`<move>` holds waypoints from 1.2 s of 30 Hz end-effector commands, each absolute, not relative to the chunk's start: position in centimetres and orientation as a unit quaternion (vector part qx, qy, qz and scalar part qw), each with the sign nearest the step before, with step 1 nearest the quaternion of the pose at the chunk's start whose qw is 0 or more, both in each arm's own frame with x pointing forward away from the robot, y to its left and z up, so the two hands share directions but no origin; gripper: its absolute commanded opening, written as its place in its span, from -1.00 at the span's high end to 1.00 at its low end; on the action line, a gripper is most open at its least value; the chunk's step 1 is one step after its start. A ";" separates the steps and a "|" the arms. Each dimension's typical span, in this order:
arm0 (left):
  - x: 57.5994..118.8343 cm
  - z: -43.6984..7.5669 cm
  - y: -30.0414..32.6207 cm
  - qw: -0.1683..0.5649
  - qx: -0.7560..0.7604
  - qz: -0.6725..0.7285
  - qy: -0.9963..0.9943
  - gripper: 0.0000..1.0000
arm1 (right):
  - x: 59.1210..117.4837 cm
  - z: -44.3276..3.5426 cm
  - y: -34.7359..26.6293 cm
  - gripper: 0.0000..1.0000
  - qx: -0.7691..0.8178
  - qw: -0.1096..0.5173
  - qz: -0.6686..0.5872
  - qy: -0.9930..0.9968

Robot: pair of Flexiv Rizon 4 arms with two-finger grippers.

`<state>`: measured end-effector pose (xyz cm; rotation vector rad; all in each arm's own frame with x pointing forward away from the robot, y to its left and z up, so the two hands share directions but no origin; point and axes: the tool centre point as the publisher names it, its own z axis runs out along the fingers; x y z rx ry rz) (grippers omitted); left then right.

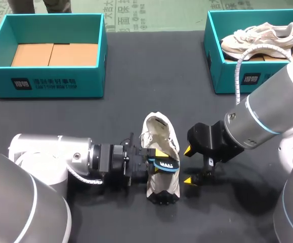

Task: Take the shoe out of the shoebox, open the shoe tongue, remove and reinsert the insole, then place the shoe into the shoebox

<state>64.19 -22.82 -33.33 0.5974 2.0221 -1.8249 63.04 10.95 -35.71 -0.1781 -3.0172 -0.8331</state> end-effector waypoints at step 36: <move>62.9 -31.8 -23.0 0.234 0.261 -0.610 0.711 1.00 | 62.9 -35.7 10.9 -1.00 -0.057 0.002 -0.266 -0.962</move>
